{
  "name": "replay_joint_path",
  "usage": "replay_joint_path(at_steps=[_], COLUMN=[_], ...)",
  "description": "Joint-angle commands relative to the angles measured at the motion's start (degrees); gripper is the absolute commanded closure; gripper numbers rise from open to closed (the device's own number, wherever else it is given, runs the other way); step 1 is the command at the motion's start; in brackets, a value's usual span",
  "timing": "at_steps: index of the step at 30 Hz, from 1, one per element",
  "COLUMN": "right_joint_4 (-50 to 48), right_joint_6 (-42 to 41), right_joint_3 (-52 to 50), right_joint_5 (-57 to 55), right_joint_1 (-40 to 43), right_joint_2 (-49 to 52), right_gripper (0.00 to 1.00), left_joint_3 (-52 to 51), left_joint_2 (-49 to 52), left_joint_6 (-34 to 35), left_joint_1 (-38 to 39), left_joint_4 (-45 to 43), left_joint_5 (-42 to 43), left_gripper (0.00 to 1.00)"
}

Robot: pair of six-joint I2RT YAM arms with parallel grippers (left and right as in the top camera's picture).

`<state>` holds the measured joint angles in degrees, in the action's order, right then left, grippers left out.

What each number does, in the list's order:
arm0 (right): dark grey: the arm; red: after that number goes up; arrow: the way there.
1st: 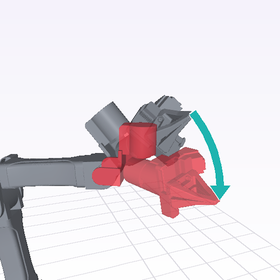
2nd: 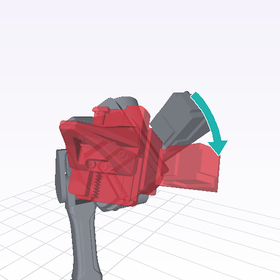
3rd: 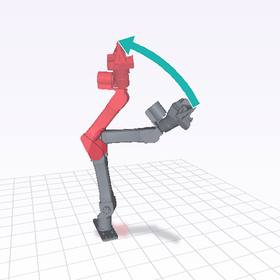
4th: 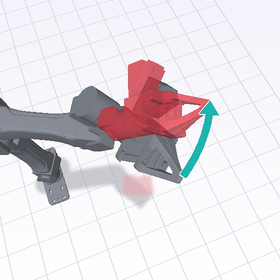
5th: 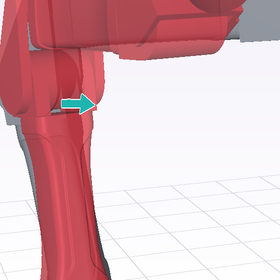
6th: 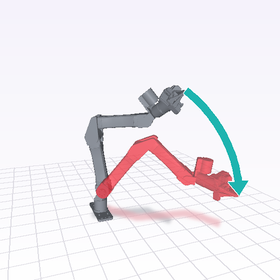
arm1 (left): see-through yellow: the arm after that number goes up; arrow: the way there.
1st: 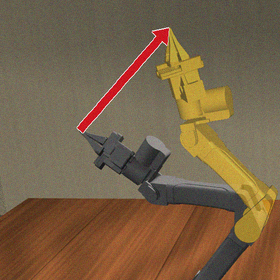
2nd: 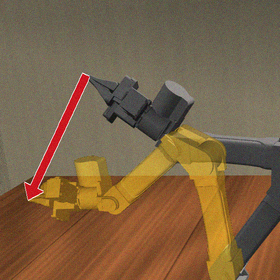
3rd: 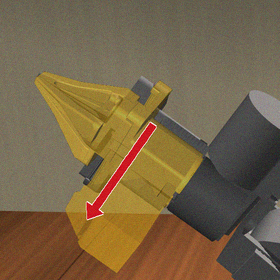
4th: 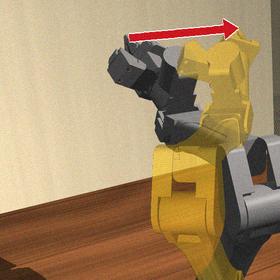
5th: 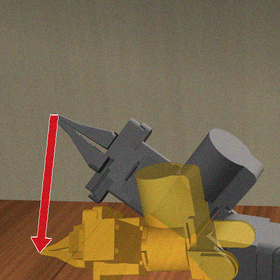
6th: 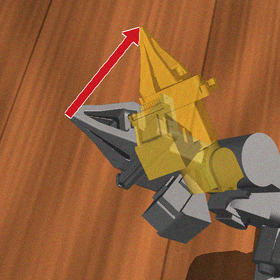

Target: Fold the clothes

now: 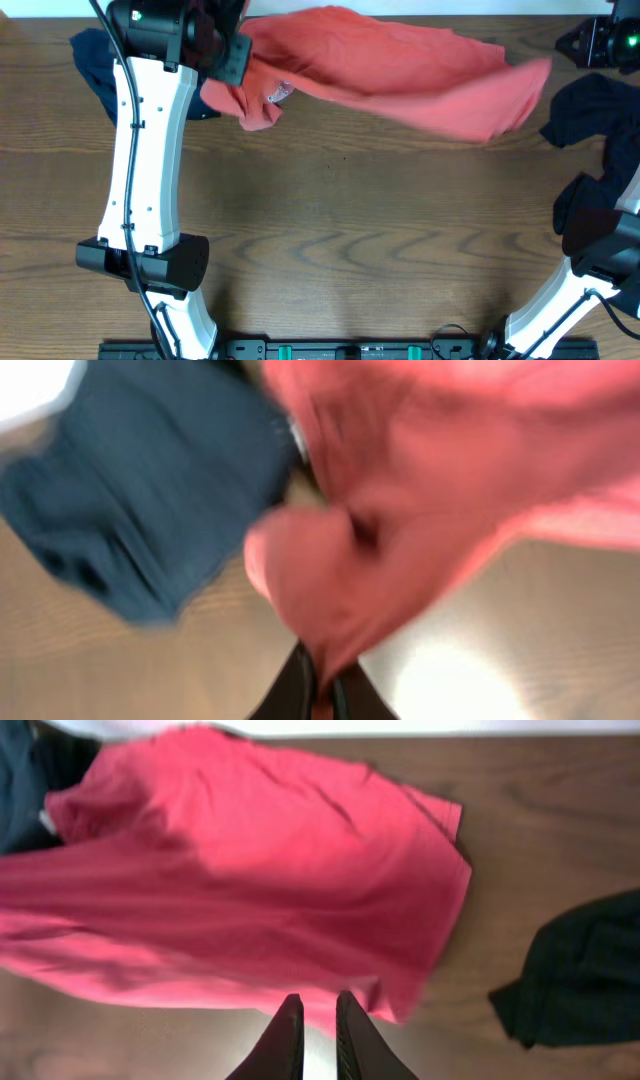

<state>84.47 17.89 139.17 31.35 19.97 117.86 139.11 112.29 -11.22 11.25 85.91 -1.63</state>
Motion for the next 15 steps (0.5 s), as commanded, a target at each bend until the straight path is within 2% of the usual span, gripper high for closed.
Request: replay_joint_path(at_steps=[1, 4, 10, 15], right_joint_4=[2.5, 5.7, 12.9, 12.9], right_joint_6=[3.6, 3.6, 3.6, 0.0], right_joint_3=[0.7, 0.7, 0.6, 0.4], right_joint_5=[0.6, 0.5, -0.5, -1.6], right_joint_1=[0.1, 0.1, 1.1, 0.9], right_joint_2=[-1.9, -2.9, -6.2, -9.5], right_gripper=[0.91, 0.99, 0.99, 0.97], left_joint_3=[0.6, 0.6, 0.6, -0.9], left_joint_2=[-1.1, -1.1, -1.1, -1.5], left_joint_6=[2.1, 3.0, 6.0, 6.8], left_joint_1=[1.6, 3.1, 6.7, 8.1], left_joint_4=[4.3, 6.3, 10.0, 10.9], left_joint_5=[2.1, 2.1, 2.1, 2.0], left_gripper=[0.94, 0.94, 0.94, 0.94])
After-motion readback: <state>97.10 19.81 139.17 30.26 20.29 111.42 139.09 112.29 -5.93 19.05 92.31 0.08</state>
